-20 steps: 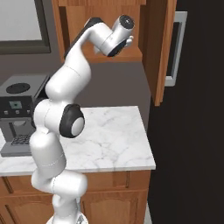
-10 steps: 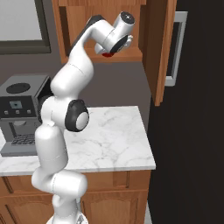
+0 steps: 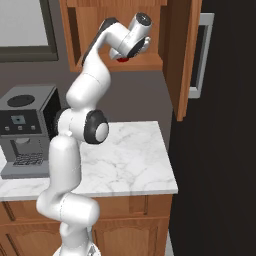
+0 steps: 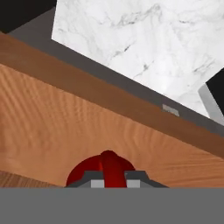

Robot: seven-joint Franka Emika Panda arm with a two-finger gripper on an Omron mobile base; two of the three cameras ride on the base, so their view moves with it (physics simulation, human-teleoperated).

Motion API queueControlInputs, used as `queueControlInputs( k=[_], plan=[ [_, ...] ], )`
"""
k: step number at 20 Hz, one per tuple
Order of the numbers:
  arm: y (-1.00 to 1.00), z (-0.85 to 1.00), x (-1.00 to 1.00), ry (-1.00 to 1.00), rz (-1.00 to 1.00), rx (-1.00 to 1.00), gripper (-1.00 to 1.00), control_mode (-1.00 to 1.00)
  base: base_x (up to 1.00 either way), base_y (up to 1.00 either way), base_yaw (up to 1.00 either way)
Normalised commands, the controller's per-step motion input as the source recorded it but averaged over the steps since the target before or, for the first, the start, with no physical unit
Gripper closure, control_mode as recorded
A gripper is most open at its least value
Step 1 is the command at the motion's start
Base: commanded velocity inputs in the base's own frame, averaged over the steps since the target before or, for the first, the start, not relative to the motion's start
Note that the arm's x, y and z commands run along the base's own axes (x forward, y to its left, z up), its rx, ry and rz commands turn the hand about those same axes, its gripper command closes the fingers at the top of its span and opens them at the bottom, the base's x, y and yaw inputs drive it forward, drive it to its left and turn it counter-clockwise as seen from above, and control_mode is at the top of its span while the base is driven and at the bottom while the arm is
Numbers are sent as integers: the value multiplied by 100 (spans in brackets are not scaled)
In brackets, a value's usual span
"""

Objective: Move the mug from next to the sink to the open cabinet. Then, move the bowl with the mango to the fridge to clear the area for faucet cleaning.

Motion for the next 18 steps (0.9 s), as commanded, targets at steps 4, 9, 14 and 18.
queueControlInputs(
  k=[4,9,14,18],
  plan=[
    [19,-2,73,7,0,0,100,-100,0,0,0],
    [10,-1,31,3,-2,0,-100,-100,0,0,0],
    [0,0,-54,-10,0,0,-100,-100,0,0,0],
    [0,0,-85,-19,-3,0,-100,-100,0,0,0]
  ],
)
